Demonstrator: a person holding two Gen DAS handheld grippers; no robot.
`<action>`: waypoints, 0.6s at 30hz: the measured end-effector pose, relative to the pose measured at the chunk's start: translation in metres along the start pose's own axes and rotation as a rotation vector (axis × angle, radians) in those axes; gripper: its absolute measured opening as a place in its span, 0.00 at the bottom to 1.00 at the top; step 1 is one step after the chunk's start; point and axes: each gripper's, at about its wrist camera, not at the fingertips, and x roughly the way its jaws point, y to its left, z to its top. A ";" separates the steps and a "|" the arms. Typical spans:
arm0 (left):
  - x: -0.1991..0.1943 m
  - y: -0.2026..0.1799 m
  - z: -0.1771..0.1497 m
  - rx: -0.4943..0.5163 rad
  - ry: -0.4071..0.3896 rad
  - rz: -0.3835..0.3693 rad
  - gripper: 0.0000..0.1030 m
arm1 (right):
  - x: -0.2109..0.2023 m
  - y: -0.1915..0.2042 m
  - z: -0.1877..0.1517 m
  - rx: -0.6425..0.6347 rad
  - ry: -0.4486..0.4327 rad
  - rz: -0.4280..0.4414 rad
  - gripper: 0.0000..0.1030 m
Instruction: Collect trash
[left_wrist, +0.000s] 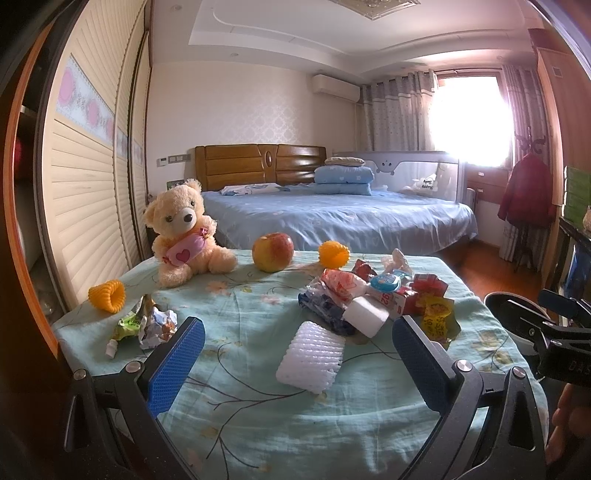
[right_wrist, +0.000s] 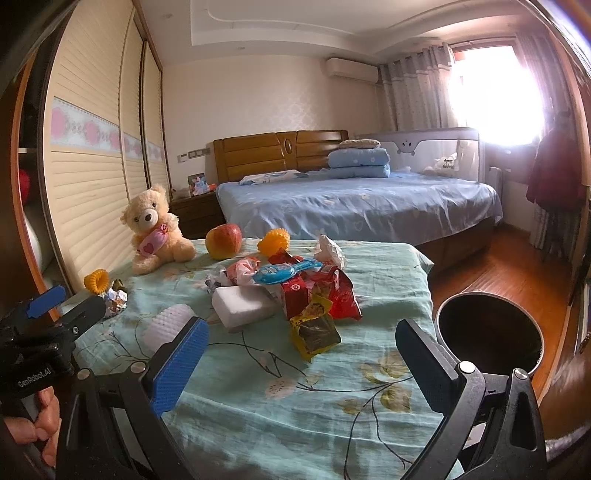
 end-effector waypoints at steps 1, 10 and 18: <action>0.000 0.000 0.000 -0.001 0.000 0.000 0.99 | 0.000 0.000 0.000 0.000 0.000 0.000 0.99; 0.000 0.001 -0.001 -0.003 0.002 0.001 0.99 | 0.002 0.000 0.000 0.001 0.006 0.008 0.99; 0.000 0.001 -0.002 -0.003 0.006 -0.002 0.99 | 0.002 0.001 0.000 0.001 0.007 0.009 0.99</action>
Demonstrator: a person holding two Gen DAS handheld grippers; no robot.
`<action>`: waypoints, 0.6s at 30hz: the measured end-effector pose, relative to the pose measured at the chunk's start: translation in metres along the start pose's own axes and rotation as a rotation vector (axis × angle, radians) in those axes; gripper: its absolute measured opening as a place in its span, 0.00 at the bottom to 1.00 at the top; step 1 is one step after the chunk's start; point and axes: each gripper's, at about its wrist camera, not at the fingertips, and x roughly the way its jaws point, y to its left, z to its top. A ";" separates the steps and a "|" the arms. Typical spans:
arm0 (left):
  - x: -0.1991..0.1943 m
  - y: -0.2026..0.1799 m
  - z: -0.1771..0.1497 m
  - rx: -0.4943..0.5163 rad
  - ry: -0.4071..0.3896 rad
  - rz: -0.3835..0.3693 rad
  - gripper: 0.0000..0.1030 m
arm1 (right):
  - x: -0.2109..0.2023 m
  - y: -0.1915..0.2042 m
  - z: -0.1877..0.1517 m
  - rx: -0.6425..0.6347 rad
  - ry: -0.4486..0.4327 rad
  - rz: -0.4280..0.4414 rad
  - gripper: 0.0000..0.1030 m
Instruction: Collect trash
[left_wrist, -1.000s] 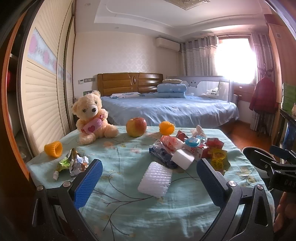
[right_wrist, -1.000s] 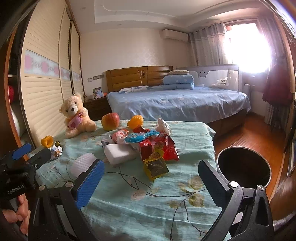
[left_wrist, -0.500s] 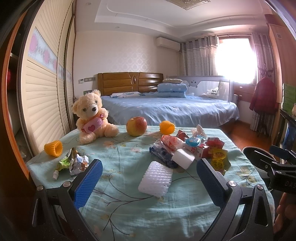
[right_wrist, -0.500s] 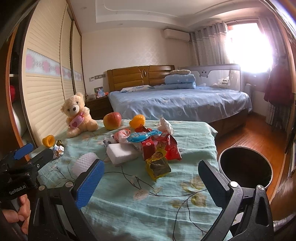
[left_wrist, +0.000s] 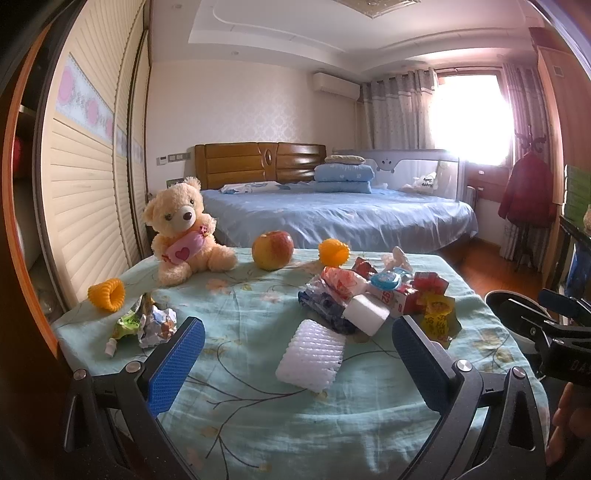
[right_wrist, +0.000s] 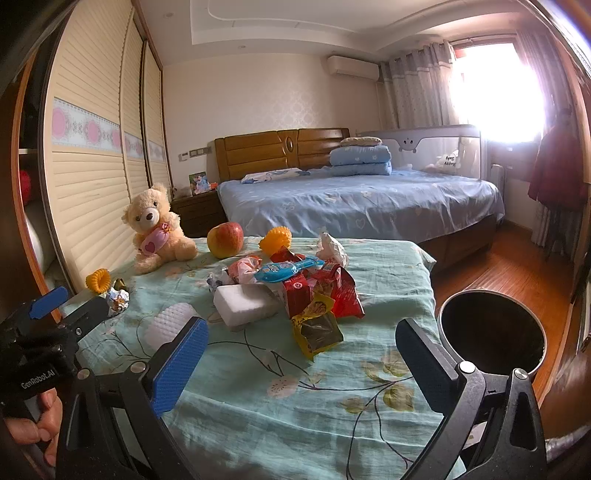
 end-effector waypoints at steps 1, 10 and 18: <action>0.001 0.000 0.000 -0.001 0.002 0.000 0.99 | 0.000 -0.001 0.000 0.000 0.000 -0.001 0.99; 0.001 0.000 -0.001 -0.001 0.003 -0.002 0.99 | 0.001 0.000 0.000 0.001 0.003 0.001 0.99; 0.010 0.002 -0.002 -0.008 0.023 -0.002 0.99 | 0.005 0.001 -0.002 0.007 0.021 0.006 0.99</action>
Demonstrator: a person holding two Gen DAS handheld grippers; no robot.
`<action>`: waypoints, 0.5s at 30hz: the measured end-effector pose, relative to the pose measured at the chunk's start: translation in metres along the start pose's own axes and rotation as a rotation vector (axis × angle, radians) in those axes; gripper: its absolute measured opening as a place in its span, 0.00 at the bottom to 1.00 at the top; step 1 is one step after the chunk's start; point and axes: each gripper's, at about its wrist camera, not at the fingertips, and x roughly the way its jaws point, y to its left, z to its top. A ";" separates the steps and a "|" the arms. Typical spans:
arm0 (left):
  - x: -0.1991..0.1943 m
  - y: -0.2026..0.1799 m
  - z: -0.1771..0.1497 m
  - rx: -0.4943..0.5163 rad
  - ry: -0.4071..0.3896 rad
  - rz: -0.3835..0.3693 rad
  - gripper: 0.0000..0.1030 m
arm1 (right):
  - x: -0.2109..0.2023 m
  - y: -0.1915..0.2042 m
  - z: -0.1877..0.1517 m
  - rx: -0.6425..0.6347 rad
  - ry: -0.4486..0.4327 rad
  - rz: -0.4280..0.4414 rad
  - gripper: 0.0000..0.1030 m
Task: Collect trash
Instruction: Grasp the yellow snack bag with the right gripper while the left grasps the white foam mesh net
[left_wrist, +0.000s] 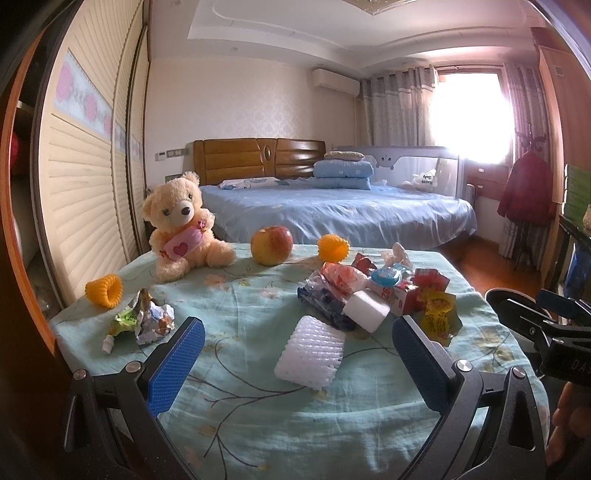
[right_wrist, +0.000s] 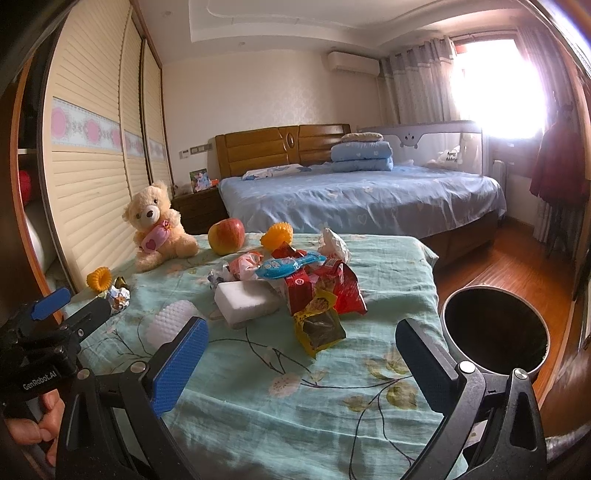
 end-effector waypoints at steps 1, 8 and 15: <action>0.002 0.000 0.000 0.000 0.007 0.002 0.99 | 0.001 0.000 0.000 0.002 0.006 0.002 0.99; 0.027 0.010 0.000 -0.038 0.097 -0.011 0.99 | 0.021 -0.006 -0.001 0.012 0.068 0.014 0.99; 0.067 0.018 0.002 -0.068 0.231 -0.046 0.99 | 0.059 -0.019 -0.004 0.061 0.189 0.028 0.99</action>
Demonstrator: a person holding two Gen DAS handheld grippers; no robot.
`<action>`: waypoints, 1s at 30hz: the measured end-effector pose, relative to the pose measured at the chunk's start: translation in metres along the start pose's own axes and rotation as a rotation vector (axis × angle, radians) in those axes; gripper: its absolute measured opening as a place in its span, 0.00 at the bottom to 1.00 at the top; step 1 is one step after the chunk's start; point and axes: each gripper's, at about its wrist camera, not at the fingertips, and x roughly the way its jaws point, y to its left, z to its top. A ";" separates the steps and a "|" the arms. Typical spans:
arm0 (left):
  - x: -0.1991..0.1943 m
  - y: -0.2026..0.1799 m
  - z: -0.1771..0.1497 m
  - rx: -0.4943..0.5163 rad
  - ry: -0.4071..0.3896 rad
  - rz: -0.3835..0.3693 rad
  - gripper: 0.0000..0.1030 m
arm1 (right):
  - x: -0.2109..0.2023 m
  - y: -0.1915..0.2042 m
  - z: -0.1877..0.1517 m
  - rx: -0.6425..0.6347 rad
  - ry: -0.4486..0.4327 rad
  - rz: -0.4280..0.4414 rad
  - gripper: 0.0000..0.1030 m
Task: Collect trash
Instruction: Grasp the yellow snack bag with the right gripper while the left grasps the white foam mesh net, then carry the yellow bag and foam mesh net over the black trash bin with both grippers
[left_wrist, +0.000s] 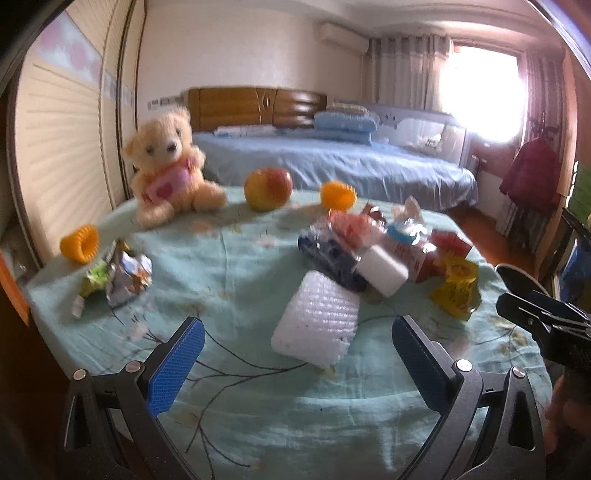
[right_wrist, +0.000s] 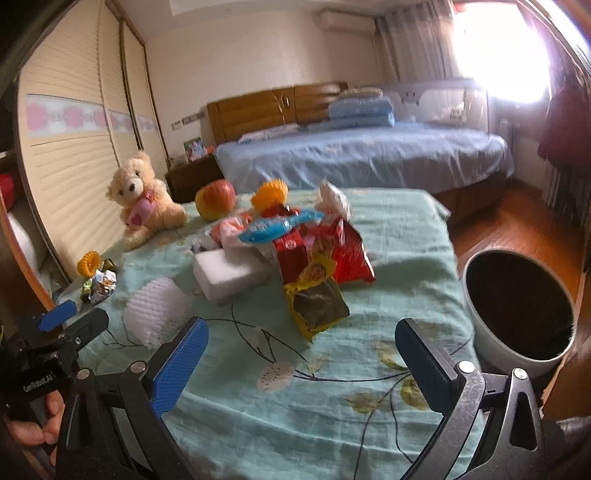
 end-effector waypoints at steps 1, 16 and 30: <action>0.003 0.001 0.003 -0.002 0.011 -0.002 0.99 | 0.007 -0.001 0.001 0.000 0.018 -0.001 0.98; 0.075 0.014 0.019 -0.037 0.139 -0.078 0.82 | 0.068 -0.026 0.017 0.085 0.193 0.048 0.84; 0.067 -0.005 0.014 0.030 0.116 -0.147 0.34 | 0.066 -0.018 0.012 0.070 0.227 0.092 0.27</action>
